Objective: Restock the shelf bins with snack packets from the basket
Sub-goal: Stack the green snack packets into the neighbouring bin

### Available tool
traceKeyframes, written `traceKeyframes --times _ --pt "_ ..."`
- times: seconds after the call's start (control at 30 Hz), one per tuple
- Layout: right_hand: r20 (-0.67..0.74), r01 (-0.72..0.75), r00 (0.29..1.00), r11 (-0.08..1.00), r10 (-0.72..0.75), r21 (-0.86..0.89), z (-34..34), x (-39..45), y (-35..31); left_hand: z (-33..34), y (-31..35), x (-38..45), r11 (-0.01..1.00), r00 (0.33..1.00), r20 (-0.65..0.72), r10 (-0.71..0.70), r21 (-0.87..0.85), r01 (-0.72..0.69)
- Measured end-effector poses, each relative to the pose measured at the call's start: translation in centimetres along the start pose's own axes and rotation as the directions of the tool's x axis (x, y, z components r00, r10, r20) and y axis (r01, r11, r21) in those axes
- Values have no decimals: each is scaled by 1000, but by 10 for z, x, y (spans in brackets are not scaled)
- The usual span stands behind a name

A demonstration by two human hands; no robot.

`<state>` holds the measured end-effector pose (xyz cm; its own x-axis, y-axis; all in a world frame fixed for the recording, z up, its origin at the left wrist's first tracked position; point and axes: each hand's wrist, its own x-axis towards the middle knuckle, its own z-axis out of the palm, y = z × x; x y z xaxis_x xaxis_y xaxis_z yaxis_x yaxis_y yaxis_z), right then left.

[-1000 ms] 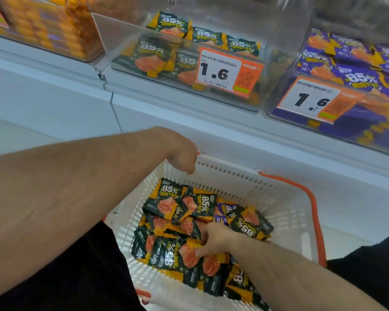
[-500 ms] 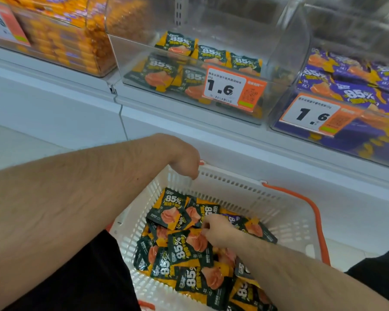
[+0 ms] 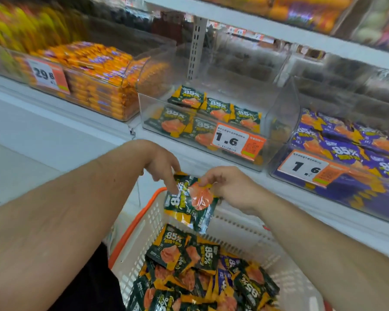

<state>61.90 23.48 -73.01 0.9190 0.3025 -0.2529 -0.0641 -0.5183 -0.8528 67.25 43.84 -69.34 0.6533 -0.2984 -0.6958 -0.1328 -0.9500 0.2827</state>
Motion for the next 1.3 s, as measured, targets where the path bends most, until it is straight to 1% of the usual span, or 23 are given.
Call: traceKeyframes --times 0.07,0.13,0.17,0.23,0.3,0.37,0.4,0.47,0.5,0.53,0.57,0.6,0.63,0.67,0.7,0.77,0.8,0.87,0.93,1.03,1.17,1.23,1.3 --pt "17 24 1000 998 -25 64 -7 -4 -12 -6 -14 -4 990 999 16 32 -136 -30" --pt "27 38 999 992 -41 116 -12 -7 -22 -10 -24 -8 958 995 -45 89 -268 -98" --pt "27 43 999 991 -47 130 -15 -9 -26 -11 -27 -11 917 989 -91 121 -371 -146" --pt "32 53 998 990 -58 129 -21 -13 -37 -14 -29 -18 784 972 -158 174 -575 -234" --pt "32 63 997 983 -69 173 -25 -16 -45 -18 -28 -25 654 957 -193 215 -700 -288" --pt "12 76 996 948 -83 308 -28 -20 -51 -24 -23 -32 499 936 -270 224 -793 -348" --pt "-3 88 996 915 -94 394 -30 -21 -55 -27 -20 -36 408 915 -345 209 -820 -402" --pt "-64 129 992 827 -112 548 -36 -21 -64 -36 -9 -43 218 828 -553 90 -800 -559" --pt "-112 155 988 784 -109 601 -41 -19 -69 -40 -6 -44 187 757 -652 -37 -749 -636" --pt "-171 187 980 758 -101 625 -46 -15 -76 -44 -4 -44 262 646 -742 -181 -669 -695" --pt "-232 220 968 750 -90 624 -52 -10 -83 -46 -4 -42 431 491 -822 -288 -569 -701" --pt "-294 250 953 748 -77 614 -57 -5 -90 -47 -5 -38 624 317 -892 -324 -453 -636" --pt "-344 272 937 744 -61 610 -63 2 -96 -47 -7 -33 788 179 -943 -282 -334 -517" --pt "-385 282 922 739 -33 612 -69 9 -102 -47 -9 -27 899 116 -971 -208 -237 -369" --pt "-417 281 909 745 -4 605 -76 18 -107 -47 -10 -21 958 124 -983 -136 -162 -236" --pt "-474 238 878 802 64 549 -90 44 -110 -44 -6 -6 993 232 -972 -45 -69 -94" --pt "-499 202 861 833 100 516 -97 61 -109 -42 -2 -1 996 269 -963 -12 -35 -79" --pt "-552 138 815 865 178 482 -105 89 -107 -37 4 9 997 295 -955 37 16 -74" --pt "-565 77 791 876 237 476 -108 112 -105 -34 5 17 998 296 -955 34 16 -63" --pt "-506 -30 832 929 227 368 -108 136 -101 -34 8 24 999 270 -963 9 -4 -46" --pt "-498 -238 837 970 227 41 -111 159 -92 -33 9 28 999 209 -978 -4 -13 -40" --pt "-439 -323 872 927 215 -189 -112 165 -89 -33 7 27 999 203 -979 3 -6 -45" --pt "-388 -346 897 883 213 -316 -113 170 -85 -33 6 27 999 215 -977 14 4 -46"
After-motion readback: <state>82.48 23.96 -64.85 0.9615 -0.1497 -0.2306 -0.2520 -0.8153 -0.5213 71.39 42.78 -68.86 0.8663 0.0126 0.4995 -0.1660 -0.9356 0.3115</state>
